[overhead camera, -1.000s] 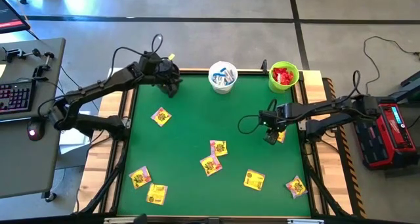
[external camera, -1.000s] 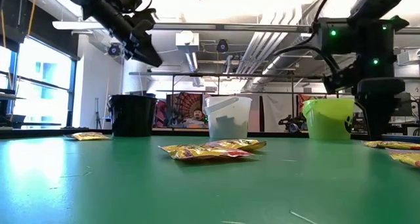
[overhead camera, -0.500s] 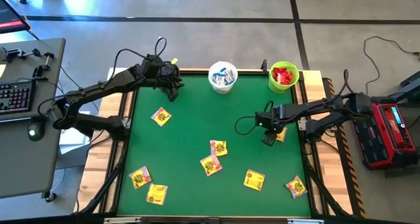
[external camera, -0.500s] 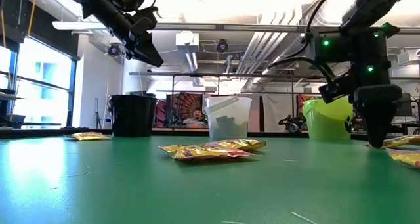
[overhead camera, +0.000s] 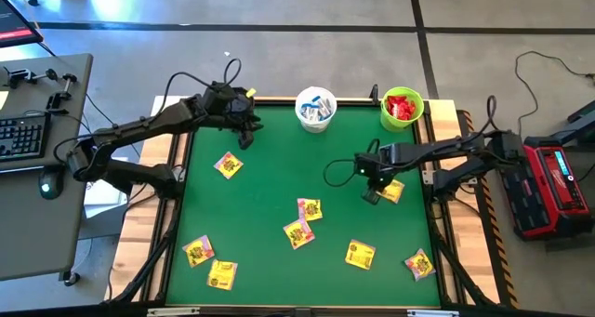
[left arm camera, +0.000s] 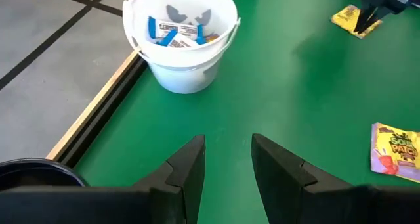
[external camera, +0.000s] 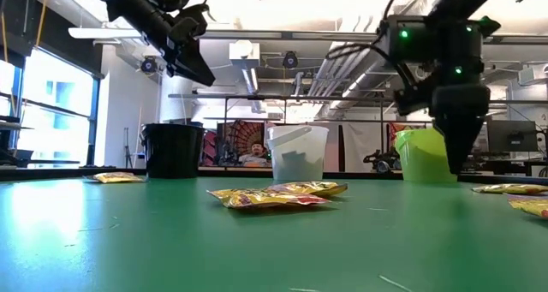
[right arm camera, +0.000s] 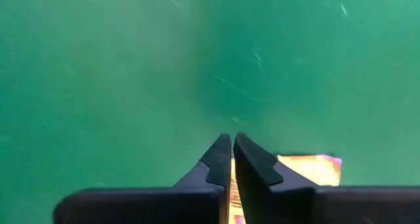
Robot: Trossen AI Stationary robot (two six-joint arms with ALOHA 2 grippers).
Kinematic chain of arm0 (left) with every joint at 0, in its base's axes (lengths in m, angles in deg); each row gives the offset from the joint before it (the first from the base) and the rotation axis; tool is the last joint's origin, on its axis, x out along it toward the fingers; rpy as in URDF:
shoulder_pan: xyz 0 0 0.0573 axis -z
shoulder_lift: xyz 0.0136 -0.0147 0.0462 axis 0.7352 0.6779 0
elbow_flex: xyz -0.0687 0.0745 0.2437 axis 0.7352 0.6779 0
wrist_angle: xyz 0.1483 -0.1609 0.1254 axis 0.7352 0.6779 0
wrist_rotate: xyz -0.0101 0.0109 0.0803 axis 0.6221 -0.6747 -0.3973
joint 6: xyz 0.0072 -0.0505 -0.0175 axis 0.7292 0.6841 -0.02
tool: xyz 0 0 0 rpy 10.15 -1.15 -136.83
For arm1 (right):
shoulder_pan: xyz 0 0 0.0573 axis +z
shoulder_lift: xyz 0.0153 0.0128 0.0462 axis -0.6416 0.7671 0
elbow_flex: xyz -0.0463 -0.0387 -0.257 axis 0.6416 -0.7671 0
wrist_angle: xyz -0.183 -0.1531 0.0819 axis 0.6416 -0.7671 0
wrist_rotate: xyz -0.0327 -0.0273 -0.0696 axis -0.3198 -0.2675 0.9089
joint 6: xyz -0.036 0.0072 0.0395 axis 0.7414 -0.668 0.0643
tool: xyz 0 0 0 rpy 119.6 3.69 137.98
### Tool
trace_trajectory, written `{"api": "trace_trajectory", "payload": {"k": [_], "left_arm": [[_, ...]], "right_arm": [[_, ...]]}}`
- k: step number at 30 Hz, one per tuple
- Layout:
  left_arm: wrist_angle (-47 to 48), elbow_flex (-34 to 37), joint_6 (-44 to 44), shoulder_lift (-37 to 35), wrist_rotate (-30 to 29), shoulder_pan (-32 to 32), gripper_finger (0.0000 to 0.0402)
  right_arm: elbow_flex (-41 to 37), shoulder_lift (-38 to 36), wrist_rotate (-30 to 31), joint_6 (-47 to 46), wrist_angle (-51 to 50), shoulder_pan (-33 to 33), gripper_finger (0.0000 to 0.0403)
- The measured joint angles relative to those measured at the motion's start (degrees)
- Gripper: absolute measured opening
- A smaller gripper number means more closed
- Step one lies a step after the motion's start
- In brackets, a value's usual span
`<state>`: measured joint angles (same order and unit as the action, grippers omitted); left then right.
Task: Sort candy by brand, put in halloween buckets
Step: Put the yellow candy into the black bucket
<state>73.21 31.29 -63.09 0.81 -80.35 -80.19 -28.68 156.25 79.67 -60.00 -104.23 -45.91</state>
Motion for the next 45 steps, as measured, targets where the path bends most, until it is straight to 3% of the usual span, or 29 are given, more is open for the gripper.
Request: {"api": "trace_trajectory", "payload": {"k": [7, 17, 27, 32, 40, 45], "left_arm": [[0.02, 0.00, 0.00, 0.00, -0.02, 1.63, 0.0117], [0.15, 0.00, 0.00, 0.00, -0.02, 3.37, 0.0117], [0.26, 0.00, 0.00, 0.00, -0.02, 3.43, 0.0117], [0.41, 0.00, 0.00, 0.00, -0.02, 3.42, 0.0117], [2.26, 0.00, 0.00, 0.00, -0.02, 3.41, 0.0117], [2.78, 0.00, 0.00, 0.00, -0.07, 3.41, 0.0117]], "right_arm": [[1.83, -0.04, -0.96, 0.70, -2.64, 1.30, 0.0016], [1.83, 3.75, 7.74, 7.55, -3.38, 7.67, 0.0163], [2.20, 10.68, 6.92, 5.46, -4.87, 8.31, 0.0177], [2.14, 11.15, 5.44, 4.51, -4.83, 7.46, 0.0152], [2.15, 11.11, -0.59, 6.37, -4.25, 5.05, 0.0011], [4.27, 9.38, -0.57, 7.42, -5.12, 4.94, 0.0006]]}}
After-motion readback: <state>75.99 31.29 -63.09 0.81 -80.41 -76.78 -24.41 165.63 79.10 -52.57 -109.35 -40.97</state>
